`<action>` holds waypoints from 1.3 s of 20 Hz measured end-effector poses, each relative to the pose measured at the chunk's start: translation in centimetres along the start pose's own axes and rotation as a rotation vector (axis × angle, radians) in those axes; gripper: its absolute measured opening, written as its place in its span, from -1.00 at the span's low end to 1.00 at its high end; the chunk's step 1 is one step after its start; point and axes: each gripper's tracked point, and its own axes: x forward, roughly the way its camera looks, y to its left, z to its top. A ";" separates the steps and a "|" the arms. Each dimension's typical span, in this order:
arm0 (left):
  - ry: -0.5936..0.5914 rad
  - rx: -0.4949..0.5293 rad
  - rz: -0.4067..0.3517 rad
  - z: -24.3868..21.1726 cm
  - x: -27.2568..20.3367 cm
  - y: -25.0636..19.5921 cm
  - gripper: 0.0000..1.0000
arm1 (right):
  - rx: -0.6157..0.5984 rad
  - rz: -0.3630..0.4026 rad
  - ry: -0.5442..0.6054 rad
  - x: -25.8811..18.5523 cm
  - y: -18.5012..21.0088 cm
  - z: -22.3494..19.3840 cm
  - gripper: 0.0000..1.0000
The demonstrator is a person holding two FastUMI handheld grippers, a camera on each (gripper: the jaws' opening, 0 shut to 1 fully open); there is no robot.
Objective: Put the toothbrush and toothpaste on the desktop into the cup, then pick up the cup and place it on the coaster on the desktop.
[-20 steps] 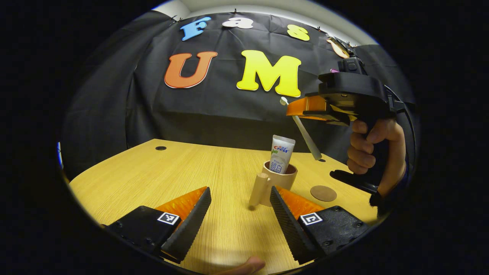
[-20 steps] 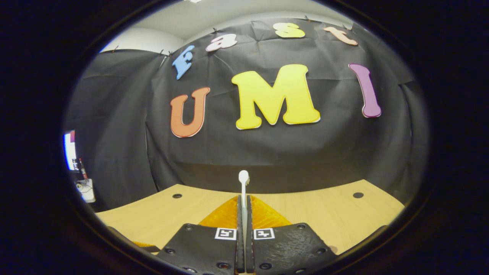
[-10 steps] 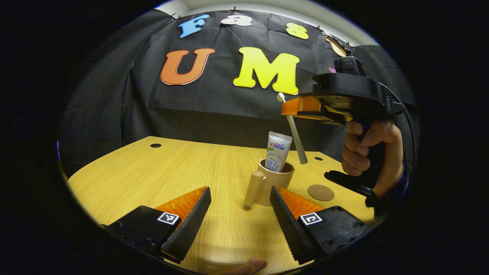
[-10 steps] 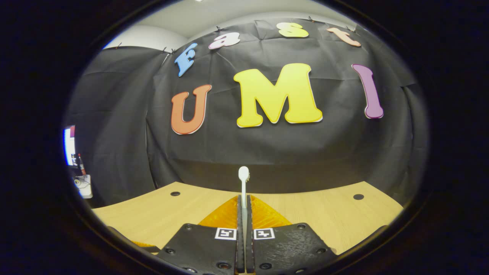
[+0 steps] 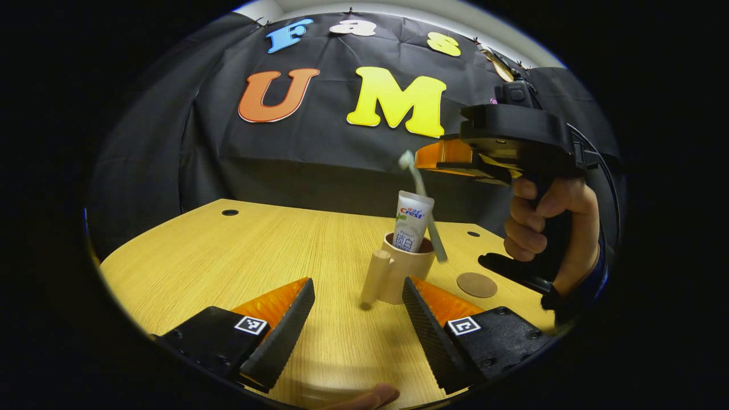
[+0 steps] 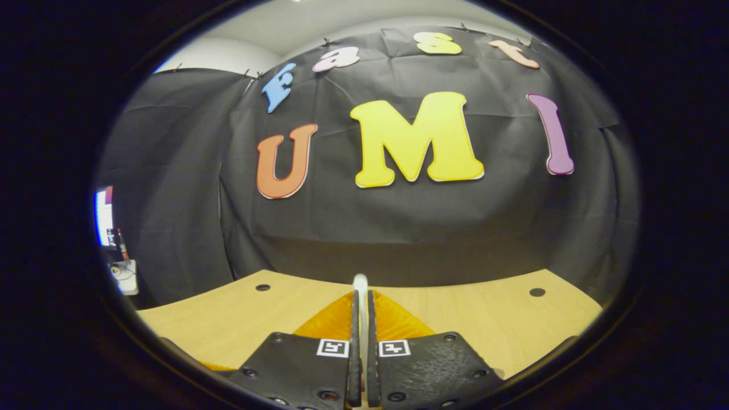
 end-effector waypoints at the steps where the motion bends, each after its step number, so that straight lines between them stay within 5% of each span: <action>1: 0.000 -0.001 0.000 0.0 0.1 0.0 0.99 | 0.000 -0.001 -0.006 -0.1 0.0 0.1 -0.92; 14: 0.024 -0.013 -0.001 -0.8 0.1 0.1 1.00 | -0.016 0.005 -0.001 -0.4 -1.0 0.4 -0.87; 15: 0.026 -0.014 -0.001 -0.9 0.1 0.1 0.98 | -0.035 0.008 0.001 -0.4 -1.0 0.6 -0.71; 18: 0.030 -0.015 -0.002 -1.0 0.1 0.1 0.98 | -0.102 -0.016 -0.019 -0.7 -2.1 1.6 0.58; 26: 0.046 -0.031 -0.004 -1.6 0.1 0.0 0.98 | -0.231 -0.052 0.055 -1.1 -4.5 2.4 0.92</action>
